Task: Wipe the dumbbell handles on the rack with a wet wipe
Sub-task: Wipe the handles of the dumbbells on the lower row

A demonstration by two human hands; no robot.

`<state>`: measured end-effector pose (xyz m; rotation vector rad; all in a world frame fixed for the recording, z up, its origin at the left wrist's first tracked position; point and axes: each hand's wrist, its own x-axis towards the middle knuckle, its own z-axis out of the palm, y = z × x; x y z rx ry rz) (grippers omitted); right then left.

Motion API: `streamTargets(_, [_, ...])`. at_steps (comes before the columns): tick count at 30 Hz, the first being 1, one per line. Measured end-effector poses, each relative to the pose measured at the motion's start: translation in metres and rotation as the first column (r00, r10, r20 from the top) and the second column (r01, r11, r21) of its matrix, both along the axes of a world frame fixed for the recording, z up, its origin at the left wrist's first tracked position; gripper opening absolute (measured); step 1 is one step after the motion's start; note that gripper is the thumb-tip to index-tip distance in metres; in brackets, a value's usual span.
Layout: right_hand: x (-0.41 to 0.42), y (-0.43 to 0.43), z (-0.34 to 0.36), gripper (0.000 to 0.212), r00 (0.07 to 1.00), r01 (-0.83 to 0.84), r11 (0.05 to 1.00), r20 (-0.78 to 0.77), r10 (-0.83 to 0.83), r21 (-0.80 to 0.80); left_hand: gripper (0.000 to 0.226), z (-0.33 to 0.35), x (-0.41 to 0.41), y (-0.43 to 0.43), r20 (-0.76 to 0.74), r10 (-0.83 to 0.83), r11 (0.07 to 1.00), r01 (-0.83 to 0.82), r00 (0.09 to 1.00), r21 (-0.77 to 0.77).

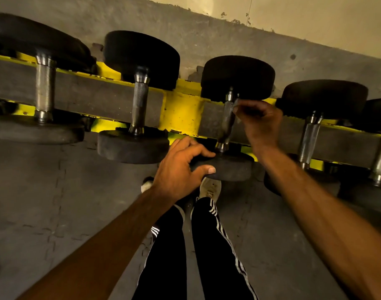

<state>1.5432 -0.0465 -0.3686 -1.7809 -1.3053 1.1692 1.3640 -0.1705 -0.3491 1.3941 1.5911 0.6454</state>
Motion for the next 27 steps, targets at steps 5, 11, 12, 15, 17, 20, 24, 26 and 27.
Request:
streamTargets(5, [0.021,-0.017,0.001,0.020,0.794,-0.556,0.825,0.358,0.491,0.103,0.039,0.004,-0.001,0.004,0.000,-0.028,0.999,0.028,1.000,-0.021])
streamTargets(11, [0.006,0.010,0.007,0.025,0.592,-0.720,0.682,0.630,0.502,0.133,0.036,0.000,0.001,0.000,0.000,0.002,1.000,-0.002,1.000,0.020])
streamTargets(12, [0.000,0.014,0.006,0.027,0.545,-0.735,0.669,0.685,0.483,0.113,0.036,0.000,0.001,0.000,0.001,0.005,1.000,-0.005,1.000,0.020])
streamTargets(15, [-0.008,0.013,0.001,0.023,0.258,-0.894,0.443,0.732,0.631,-0.067,0.036,0.000,0.000,0.001,0.008,0.004,1.000,-0.004,1.000,0.009])
streamTargets(17, [-0.011,0.005,0.011,0.017,0.097,-0.920,0.310,0.628,0.772,-0.239,0.039,0.000,0.000,0.001,0.011,-0.004,1.000,0.004,1.000,0.001])
streamTargets(20, [-0.016,0.007,0.030,0.017,0.040,-0.880,0.321,0.619,0.784,-0.350,0.038,0.000,0.000,0.000,0.009,-0.003,1.000,0.003,1.000,0.005])
streamTargets(24, [-0.036,0.031,0.032,0.021,0.110,-0.737,0.551,0.735,0.669,-0.391,0.036,-0.003,0.001,-0.002,0.015,0.022,0.999,-0.022,1.000,0.033])
streamTargets(26, [-0.051,0.028,0.035,0.023,-0.037,-0.680,0.500,0.706,0.707,-0.536,0.035,-0.002,0.002,-0.002,0.013,0.022,0.999,-0.023,1.000,0.027])
streamTargets(27, [-0.056,0.023,0.034,0.023,-0.080,-0.684,0.450,0.671,0.737,-0.575,0.036,-0.002,0.002,-0.002,0.013,0.022,0.999,-0.023,1.000,0.025])
